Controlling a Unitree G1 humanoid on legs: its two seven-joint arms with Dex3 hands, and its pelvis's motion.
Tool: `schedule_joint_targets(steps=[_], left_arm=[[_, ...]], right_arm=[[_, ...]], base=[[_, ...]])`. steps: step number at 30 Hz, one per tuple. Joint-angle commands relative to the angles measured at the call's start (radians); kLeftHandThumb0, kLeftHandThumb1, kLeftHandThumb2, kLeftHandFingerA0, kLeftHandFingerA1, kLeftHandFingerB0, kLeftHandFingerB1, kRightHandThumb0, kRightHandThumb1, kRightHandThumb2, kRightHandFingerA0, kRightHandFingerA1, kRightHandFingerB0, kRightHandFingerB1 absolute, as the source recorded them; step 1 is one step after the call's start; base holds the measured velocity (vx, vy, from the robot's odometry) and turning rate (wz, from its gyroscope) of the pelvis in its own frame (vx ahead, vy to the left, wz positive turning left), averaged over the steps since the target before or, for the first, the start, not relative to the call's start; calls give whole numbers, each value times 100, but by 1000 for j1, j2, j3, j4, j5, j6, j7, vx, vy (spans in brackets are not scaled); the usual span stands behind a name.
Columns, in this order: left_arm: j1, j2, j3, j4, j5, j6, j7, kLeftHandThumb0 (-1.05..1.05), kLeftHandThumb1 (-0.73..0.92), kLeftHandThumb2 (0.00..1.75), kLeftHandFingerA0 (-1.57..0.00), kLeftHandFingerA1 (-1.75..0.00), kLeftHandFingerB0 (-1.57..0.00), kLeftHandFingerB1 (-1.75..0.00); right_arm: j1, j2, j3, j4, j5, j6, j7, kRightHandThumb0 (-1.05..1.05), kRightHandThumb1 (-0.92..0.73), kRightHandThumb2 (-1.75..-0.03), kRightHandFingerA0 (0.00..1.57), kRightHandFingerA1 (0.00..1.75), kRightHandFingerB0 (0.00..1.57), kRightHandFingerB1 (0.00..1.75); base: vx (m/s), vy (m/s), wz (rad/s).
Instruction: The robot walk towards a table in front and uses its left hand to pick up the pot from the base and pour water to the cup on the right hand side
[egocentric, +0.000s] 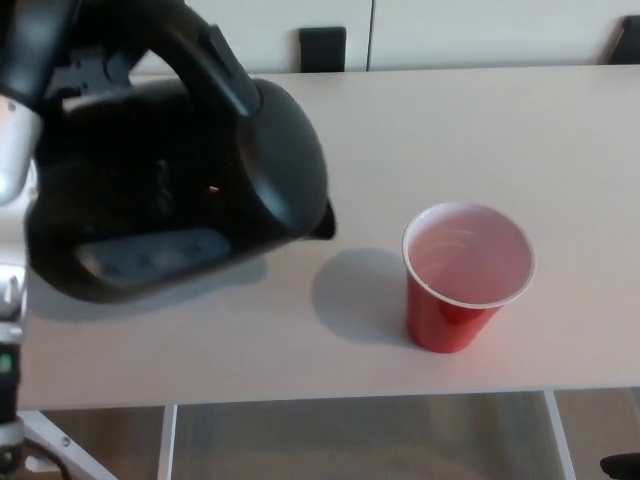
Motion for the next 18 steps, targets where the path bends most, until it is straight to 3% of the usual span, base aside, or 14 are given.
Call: schedule_joint_targets(steps=[1, 8, 18], left_arm=[[41, -56, 48, -47, -171, 134, -35, -15, 78, 71, -106, -134, -80, -103], [69, -119, 43, -28, -237, 173, -39, -14, 80, 69, -94, -150, -70, -117], [56, -123, 37, -43, -290, 201, -36, -14, 78, 72, -95, -151, -71, -119]], right_arm=[[14, 1, -9, -2, 12, -2, -2, -39, -73, -61, 71, 56, 47, 46], [8, 2, -10, 0, 13, -1, 2, -38, -72, -61, 71, 55, 45, 45], [7, -2, -8, -6, 11, 2, 9, -39, -74, -61, 69, 54, 45, 45]], base=[[0, 0, 0], [0, 0, 0], [0, 0, 0]])
